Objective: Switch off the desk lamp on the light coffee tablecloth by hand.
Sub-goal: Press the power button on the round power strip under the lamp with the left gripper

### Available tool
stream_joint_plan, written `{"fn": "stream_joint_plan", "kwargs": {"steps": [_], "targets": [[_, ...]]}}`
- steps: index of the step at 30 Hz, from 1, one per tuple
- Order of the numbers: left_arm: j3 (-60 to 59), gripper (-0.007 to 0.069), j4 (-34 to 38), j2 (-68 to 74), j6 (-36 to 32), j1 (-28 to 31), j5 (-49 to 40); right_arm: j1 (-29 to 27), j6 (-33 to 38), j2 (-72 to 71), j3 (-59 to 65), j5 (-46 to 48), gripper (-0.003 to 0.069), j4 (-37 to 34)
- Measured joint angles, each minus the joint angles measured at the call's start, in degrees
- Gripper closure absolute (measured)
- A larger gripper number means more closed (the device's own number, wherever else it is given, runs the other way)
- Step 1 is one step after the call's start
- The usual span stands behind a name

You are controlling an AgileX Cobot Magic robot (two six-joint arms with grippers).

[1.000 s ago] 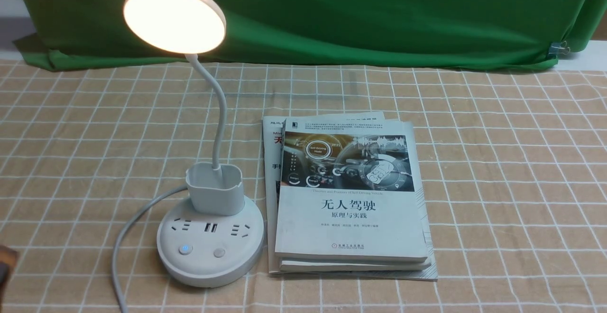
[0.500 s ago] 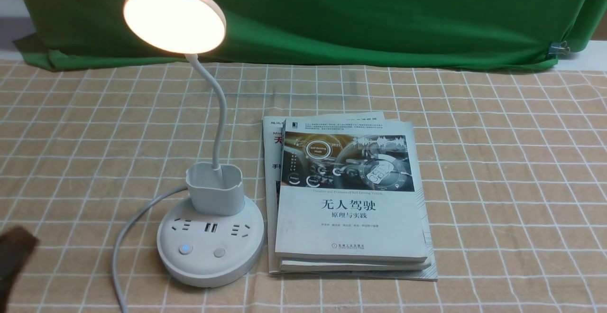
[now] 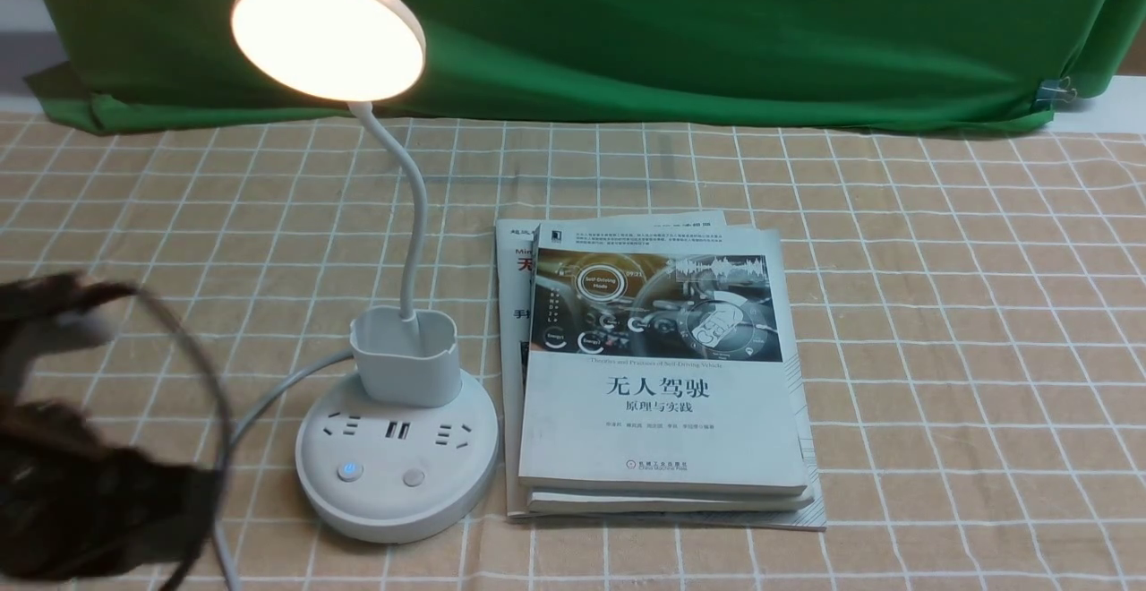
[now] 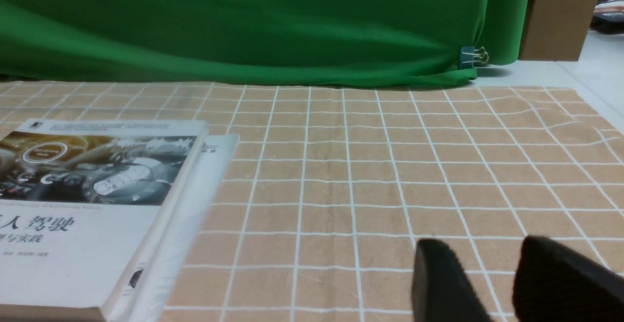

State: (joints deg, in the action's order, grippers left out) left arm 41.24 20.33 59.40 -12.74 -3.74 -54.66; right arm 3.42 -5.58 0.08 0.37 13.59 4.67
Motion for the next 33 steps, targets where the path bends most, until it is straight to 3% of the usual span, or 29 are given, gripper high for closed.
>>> {"fn": "stream_joint_plan", "kwargs": {"steps": [7, 12, 33], "targets": [[9.22, 0.0633, -7.00, 13.15, 10.44, -17.96, 0.77, 0.00, 0.00, 0.00, 0.00, 0.00, 0.0417, 0.00], [16.96, 0.0633, -8.57, 23.95, 12.74, -24.10, 0.56, 0.00, 0.00, 0.00, 0.00, 0.00, 0.0417, 0.00], [25.15, 0.0631, -11.36, 39.44, 10.67, -20.37, 0.20, 0.00, 0.00, 0.00, 0.00, 0.00, 0.0417, 0.00]]}}
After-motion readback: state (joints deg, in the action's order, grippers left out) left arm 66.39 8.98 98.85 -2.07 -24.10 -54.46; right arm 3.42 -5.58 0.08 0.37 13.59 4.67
